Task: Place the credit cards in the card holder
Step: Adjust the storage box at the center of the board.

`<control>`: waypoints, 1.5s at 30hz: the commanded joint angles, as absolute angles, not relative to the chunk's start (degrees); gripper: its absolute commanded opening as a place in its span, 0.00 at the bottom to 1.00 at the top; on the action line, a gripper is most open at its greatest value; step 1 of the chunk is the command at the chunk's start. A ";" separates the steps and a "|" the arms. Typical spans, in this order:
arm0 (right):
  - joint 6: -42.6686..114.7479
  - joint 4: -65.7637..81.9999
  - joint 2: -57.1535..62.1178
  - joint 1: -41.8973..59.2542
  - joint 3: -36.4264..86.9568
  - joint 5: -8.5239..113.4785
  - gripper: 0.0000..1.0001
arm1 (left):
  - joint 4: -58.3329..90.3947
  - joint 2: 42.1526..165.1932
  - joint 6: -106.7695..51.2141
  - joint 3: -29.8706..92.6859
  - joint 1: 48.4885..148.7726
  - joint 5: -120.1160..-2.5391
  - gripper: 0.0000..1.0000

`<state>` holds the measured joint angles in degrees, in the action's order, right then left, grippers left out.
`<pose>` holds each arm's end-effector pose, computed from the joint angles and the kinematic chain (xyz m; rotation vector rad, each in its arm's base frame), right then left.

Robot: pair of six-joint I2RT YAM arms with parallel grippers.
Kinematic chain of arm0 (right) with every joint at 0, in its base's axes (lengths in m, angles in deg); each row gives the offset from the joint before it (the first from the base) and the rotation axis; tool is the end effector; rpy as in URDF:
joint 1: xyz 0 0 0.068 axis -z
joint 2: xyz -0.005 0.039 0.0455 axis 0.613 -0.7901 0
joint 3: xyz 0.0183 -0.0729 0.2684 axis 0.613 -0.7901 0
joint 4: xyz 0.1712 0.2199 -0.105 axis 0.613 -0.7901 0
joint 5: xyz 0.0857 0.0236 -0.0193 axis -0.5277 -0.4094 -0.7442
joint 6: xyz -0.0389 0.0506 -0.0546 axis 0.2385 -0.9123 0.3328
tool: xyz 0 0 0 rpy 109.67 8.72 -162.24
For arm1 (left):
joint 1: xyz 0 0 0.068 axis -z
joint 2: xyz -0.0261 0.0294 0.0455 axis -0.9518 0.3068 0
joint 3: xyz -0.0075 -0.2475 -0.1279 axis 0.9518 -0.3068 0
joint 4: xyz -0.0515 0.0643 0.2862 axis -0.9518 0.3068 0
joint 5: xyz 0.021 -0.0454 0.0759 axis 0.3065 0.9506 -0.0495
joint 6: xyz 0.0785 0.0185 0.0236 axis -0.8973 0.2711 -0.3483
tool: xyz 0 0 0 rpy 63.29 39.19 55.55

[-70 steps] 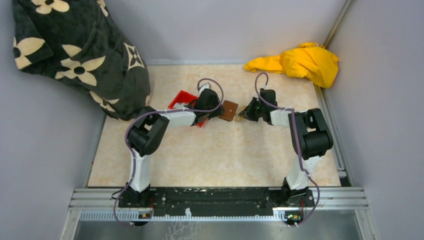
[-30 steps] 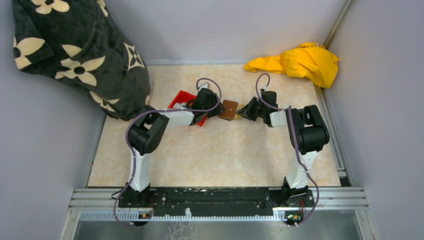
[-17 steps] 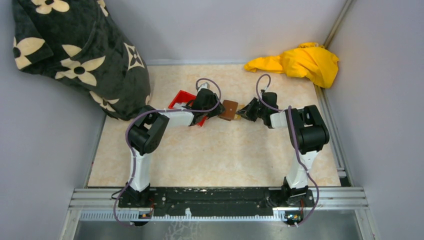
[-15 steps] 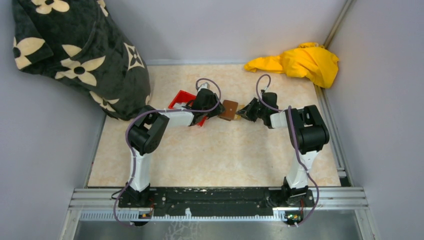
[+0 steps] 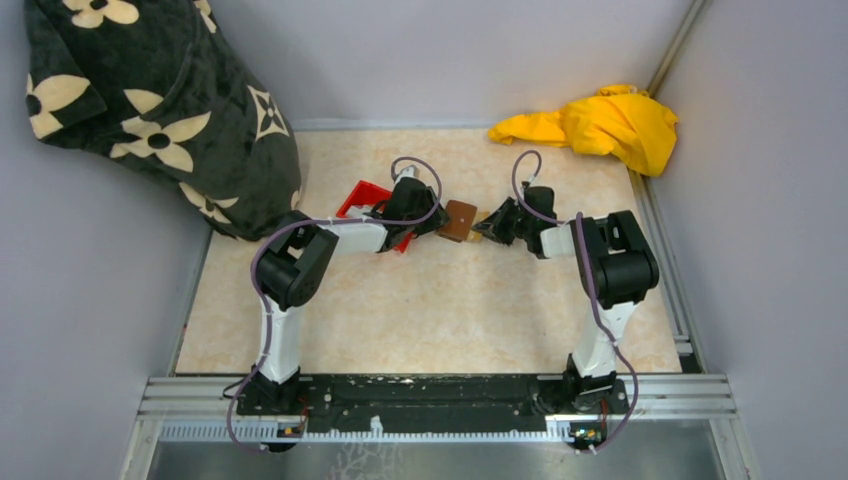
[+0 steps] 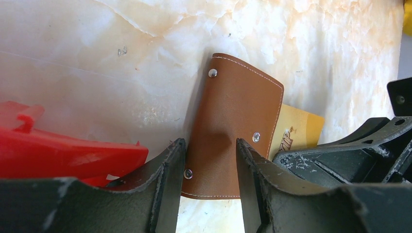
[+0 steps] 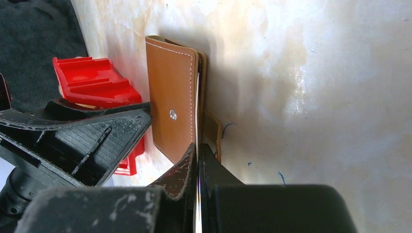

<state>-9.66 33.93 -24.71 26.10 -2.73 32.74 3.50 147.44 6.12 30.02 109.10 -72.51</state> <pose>0.3943 0.1162 0.0716 0.5384 2.2880 1.1209 0.4076 -0.3023 0.0952 -0.1988 2.2544 -0.7535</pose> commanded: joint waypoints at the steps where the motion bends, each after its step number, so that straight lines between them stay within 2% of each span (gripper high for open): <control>1: -8.50 36.10 -21.60 26.47 -2.60 32.31 0.00 | 9.21 149.96 6.23 27.79 109.05 -71.87 0.50; 45: -10.36 39.99 -19.82 26.92 -3.78 31.43 0.00 | 8.54 149.82 6.99 26.92 109.05 -70.75 0.50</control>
<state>-9.92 35.59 -23.28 26.47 -3.47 32.61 2.39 147.44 6.90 29.41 109.10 -72.14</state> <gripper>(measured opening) 0.008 0.498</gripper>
